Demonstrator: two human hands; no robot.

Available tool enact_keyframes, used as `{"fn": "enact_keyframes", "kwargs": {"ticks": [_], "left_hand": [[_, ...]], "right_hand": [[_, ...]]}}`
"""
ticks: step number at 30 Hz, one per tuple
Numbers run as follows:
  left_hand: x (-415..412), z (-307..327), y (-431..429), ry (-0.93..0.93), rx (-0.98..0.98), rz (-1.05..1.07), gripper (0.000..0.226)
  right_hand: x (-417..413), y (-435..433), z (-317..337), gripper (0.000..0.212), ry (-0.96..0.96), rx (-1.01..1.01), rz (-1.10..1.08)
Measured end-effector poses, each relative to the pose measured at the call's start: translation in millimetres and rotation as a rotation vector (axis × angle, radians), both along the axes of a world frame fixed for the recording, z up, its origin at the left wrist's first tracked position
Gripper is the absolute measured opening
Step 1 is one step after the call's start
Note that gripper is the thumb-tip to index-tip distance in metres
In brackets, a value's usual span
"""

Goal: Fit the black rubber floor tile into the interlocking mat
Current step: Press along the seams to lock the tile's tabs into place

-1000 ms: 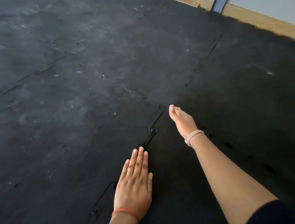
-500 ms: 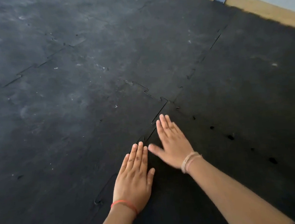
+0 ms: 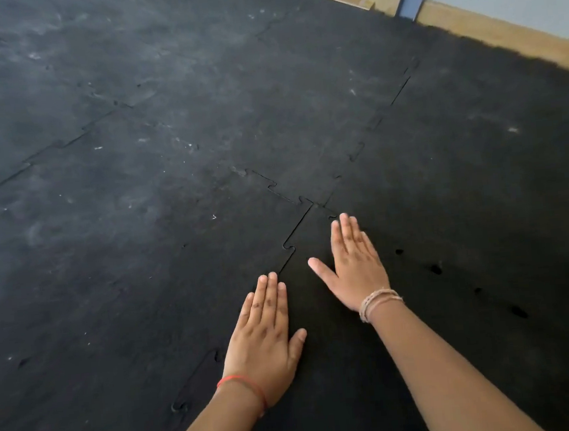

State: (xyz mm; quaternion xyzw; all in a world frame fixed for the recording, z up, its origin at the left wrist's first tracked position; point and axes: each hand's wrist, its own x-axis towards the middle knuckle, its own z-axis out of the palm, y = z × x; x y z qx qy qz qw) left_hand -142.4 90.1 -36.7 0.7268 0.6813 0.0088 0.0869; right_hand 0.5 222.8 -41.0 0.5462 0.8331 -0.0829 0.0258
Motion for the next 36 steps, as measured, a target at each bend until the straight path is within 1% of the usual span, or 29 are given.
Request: {"fn": "enact_keyframes", "kwargs": {"ticks": [2, 3, 4, 6, 9, 11, 12, 13, 15, 16, 18, 20, 22, 25, 27, 31, 34, 36], "left_hand": [[2, -1, 6, -0.032, -0.004, 0.014, 0.068], [2, -1, 7, -0.010, 0.016, 0.021, 0.068], [1, 2, 6, -0.029, -0.041, 0.046, 0.066], [1, 5, 6, -0.100, -0.024, 0.036, 0.062], [-2, 3, 9, -0.122, -0.073, 0.030, 0.062], [0, 3, 10, -0.086, -0.071, 0.014, 0.065], [0, -1, 8, -0.078, -0.041, -0.013, 0.066], [-1, -2, 6, -0.084, -0.053, -0.031, 0.064], [-2, -5, 8, -0.082, -0.065, -0.040, 0.063], [-2, -7, 12, -0.073, -0.052, -0.039, 0.063], [0, -7, 23, -0.064, -0.004, -0.080, 0.062], [7, -8, 47, -0.075, 0.011, -0.115, 0.061], [17, -7, 77, -0.089, 0.005, -0.130, 0.061], [25, -8, 110, -0.068, -0.013, -0.181, 0.059], [28, -10, 126, -0.053, -0.011, -0.197, 0.058], [33, -14, 153, -0.068, 0.000, -0.128, 0.058], [34, -18, 156, -0.051, 0.009, -0.135, 0.058], [33, -17, 156, -0.050, -0.001, -0.141, 0.058]], "right_hand": [[1, 16, 2, 0.089, -0.018, -0.063, -0.088], [-1, 21, 2, 0.091, 0.003, -0.092, -0.083], [-5, 27, 3, 0.093, 0.022, -0.115, -0.061], [-12, 38, 5, 0.093, 0.030, -0.154, -0.002], [-19, 51, 7, 0.084, -0.019, -0.180, 0.057], [-21, 54, 11, 0.074, -0.064, -0.137, 0.058], [-23, 54, 13, 0.072, -0.099, -0.128, 0.060], [-25, 52, 15, 0.071, -0.125, -0.137, 0.064], [-26, 45, 15, 0.071, -0.109, -0.157, 0.057], [-23, 38, 12, 0.071, -0.074, -0.150, 0.037], [-8, 15, 4, 0.076, -0.030, -0.063, -0.065], [12, -16, -6, 0.086, -0.051, 0.048, -0.222], [23, -31, -9, 0.090, -0.082, 0.075, -0.314], [22, -28, -9, 0.082, -0.078, 0.070, -0.332], [19, -27, -7, 0.081, -0.066, 0.063, -0.332], [22, -29, -7, 0.084, -0.055, 0.050, -0.325], [22, -22, -5, 0.083, -0.019, -0.023, -0.317], [27, -19, 3, 0.084, 0.004, -0.105, -0.292]]}}
